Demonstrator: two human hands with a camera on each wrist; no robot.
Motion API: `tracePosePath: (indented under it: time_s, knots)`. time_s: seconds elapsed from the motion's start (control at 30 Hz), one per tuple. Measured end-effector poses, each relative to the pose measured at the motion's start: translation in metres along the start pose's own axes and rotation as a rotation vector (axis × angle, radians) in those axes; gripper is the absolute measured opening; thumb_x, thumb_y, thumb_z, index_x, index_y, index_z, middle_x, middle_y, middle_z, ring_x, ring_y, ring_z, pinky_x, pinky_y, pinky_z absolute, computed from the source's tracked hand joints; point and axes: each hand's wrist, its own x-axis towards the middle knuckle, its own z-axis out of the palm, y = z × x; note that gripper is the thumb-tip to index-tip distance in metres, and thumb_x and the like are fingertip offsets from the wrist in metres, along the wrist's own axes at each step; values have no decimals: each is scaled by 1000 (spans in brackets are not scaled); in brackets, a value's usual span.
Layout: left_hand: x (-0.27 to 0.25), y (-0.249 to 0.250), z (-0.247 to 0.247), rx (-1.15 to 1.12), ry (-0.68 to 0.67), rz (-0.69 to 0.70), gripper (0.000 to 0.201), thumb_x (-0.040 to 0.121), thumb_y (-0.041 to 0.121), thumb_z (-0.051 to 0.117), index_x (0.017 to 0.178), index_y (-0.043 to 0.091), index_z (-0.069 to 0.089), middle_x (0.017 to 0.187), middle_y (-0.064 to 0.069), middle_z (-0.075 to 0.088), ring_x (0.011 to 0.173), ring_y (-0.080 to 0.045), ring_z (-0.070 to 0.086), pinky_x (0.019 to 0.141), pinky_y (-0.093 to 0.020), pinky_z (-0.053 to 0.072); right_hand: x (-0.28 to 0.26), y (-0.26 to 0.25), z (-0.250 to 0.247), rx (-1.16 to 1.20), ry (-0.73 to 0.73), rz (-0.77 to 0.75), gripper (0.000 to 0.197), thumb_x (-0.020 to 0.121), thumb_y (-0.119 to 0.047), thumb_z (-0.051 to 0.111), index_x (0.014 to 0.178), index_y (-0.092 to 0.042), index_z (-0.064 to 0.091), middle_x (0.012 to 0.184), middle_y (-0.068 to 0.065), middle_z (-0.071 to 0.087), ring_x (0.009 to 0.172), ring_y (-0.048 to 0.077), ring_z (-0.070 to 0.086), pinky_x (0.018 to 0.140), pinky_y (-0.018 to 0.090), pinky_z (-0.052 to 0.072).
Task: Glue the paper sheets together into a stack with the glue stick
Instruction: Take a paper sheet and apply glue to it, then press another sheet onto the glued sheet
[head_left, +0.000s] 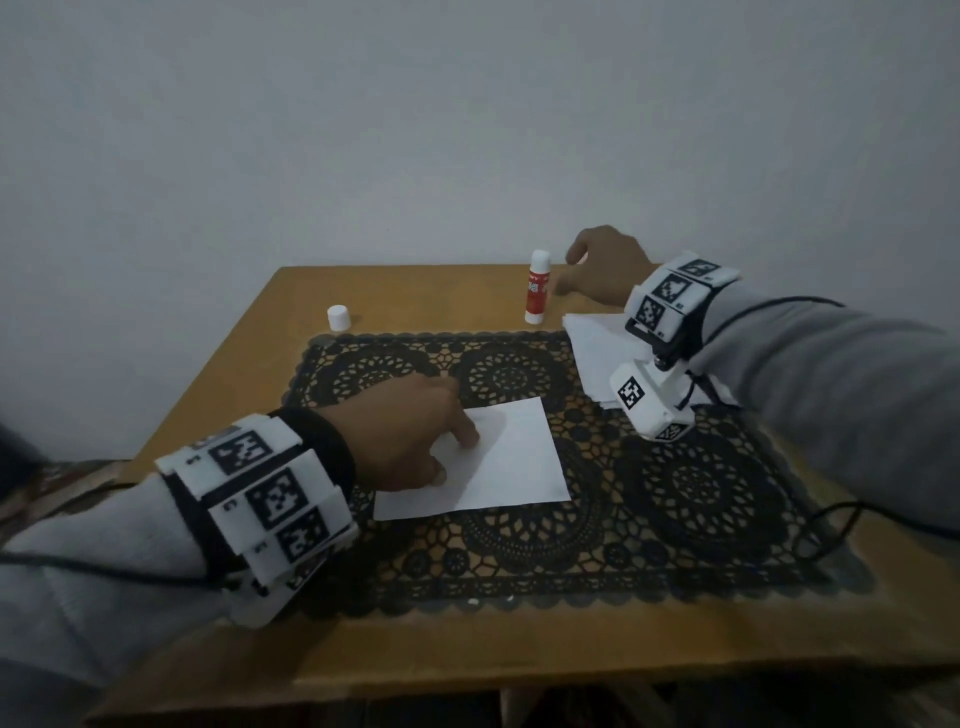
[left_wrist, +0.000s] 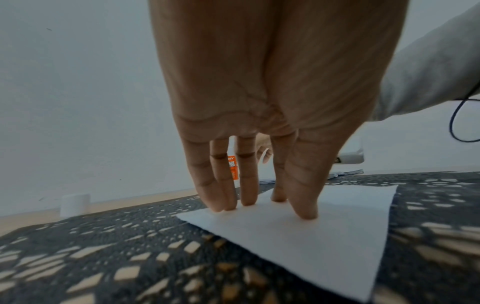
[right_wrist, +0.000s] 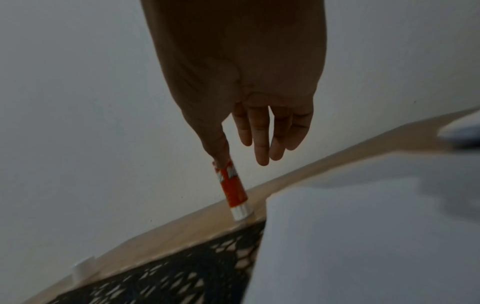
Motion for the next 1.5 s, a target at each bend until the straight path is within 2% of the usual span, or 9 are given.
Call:
tracePosePath:
  time_s: [0.17, 0.3, 0.43, 0.53, 0.8, 0.9, 1.0, 1.27, 1.5]
  knots:
    - [-5, 7, 2, 24, 24, -25, 46, 88, 27, 65, 132, 32, 53, 117, 4, 46, 113, -17, 46, 83, -20, 32, -32, 31, -41, -261, -65, -70, 13, 83, -13, 69, 91, -4, 65, 106, 12, 67, 97, 28, 62, 78, 33, 51]
    - [-7, 12, 1, 48, 12, -36, 46, 88, 25, 63, 133, 32, 53, 118, 4, 46, 113, -16, 45, 81, -18, 29, -69, 65, -64, -620, -237, -97, 25, 91, -22, 60, 105, -2, 62, 109, 16, 64, 96, 31, 61, 86, 41, 53]
    - [-7, 16, -1, 58, 10, -51, 46, 89, 24, 62, 133, 31, 53, 118, 4, 46, 114, -16, 46, 85, -19, 32, -100, 88, -73, -813, -442, -145, 45, 91, -45, 57, 121, -12, 58, 119, 8, 61, 105, 24, 58, 86, 33, 50]
    - [-7, 17, -2, 58, 12, -51, 46, 89, 23, 62, 133, 30, 53, 119, 4, 46, 114, -15, 46, 86, -19, 33, -106, 100, -73, -850, -476, -160, 50, 89, -52, 55, 125, -17, 56, 121, 6, 62, 105, 22, 58, 90, 36, 50]
    - [-5, 17, -4, 68, 5, -48, 45, 88, 26, 63, 132, 32, 54, 105, 8, 42, 108, -13, 47, 87, -21, 38, -105, 113, -70, -822, -429, -232, 33, 96, -32, 51, 122, -15, 61, 118, 8, 64, 108, 22, 58, 91, 32, 48]
    - [-5, 17, -3, 71, 8, -49, 45, 88, 27, 63, 132, 32, 53, 106, 8, 43, 108, -14, 48, 88, -23, 38, -104, 120, -68, -803, -397, -261, 20, 95, -25, 49, 85, -21, 66, 92, 3, 65, 88, 21, 60, 83, 33, 51]
    - [-6, 16, -2, 66, 17, -52, 45, 88, 26, 62, 132, 32, 53, 109, 6, 45, 109, -15, 47, 87, -23, 38, -102, 126, -63, -753, -338, -274, 38, 94, -17, 48, 57, -24, 41, 67, -3, 49, 71, 19, 52, 73, 32, 49]
    - [-7, 16, -1, 50, 27, -58, 46, 89, 25, 62, 133, 32, 53, 114, 6, 46, 110, -15, 46, 85, -21, 36, -97, 138, -62, -479, -249, -243, 31, 87, -18, 67, 60, -16, 53, 63, -9, 53, 58, 4, 46, 56, 16, 31]
    - [-7, 17, 0, 57, 11, -62, 46, 90, 25, 59, 135, 32, 50, 123, 4, 47, 114, -15, 47, 92, -23, 37, -90, 144, -69, -403, -211, -167, 24, 85, -18, 70, 63, -17, 64, 63, -12, 60, 62, 2, 52, 62, 21, 39]
